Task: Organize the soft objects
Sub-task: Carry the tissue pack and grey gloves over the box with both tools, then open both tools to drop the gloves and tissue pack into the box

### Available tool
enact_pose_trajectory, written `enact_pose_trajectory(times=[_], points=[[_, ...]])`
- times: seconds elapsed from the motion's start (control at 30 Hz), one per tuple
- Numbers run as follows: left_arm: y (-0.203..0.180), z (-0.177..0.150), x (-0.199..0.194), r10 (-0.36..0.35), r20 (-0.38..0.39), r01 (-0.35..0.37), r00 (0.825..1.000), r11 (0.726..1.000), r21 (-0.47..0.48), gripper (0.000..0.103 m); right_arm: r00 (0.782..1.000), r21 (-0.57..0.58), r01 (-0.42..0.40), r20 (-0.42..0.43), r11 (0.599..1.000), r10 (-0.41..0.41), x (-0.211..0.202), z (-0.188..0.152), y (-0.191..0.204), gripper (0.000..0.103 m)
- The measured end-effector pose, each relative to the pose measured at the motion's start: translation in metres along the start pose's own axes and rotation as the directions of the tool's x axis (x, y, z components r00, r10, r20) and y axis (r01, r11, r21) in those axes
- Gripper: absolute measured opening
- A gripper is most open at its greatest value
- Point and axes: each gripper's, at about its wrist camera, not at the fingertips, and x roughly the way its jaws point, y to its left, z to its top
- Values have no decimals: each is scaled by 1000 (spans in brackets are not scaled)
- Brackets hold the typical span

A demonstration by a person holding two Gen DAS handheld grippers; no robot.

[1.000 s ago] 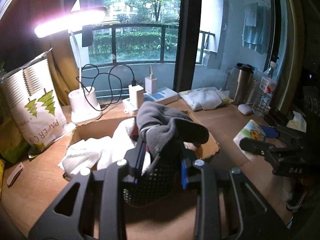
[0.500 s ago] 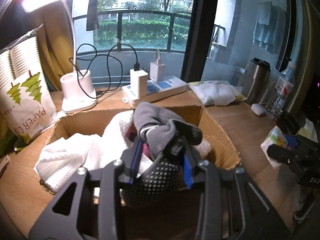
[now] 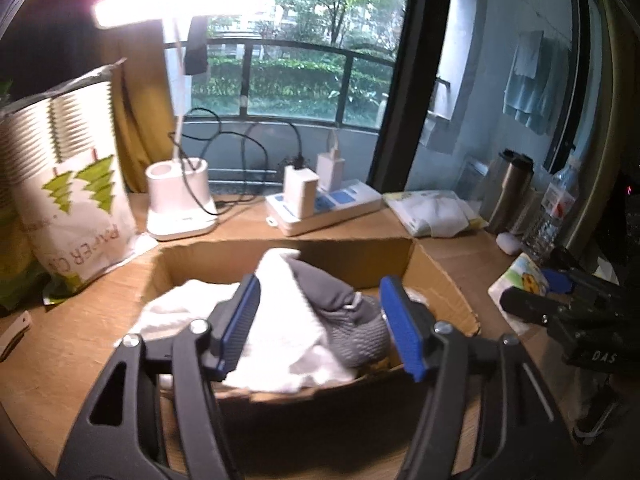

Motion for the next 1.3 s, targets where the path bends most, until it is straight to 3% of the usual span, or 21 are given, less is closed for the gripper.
enact_pose_trajectory(times=[0.53, 1.03, 1.13, 1.3], points=[[56, -4, -17, 32, 29, -31, 999, 999, -43, 64, 1000, -24, -3, -3, 1000, 3, 45, 26, 41, 68], [61, -5, -4, 14, 17, -13, 1000, 998, -59, 65, 1000, 10, 1, -19, 1000, -1, 85, 37, 42, 72], [59, -5, -3, 12, 15, -11, 1000, 999, -53, 65, 1000, 3, -2, -12, 1000, 2, 84, 38, 45, 77], [56, -4, -6, 11, 21, -10, 1000, 999, -53, 67, 1000, -9, -3, 8, 1000, 3, 75, 39, 50, 78]])
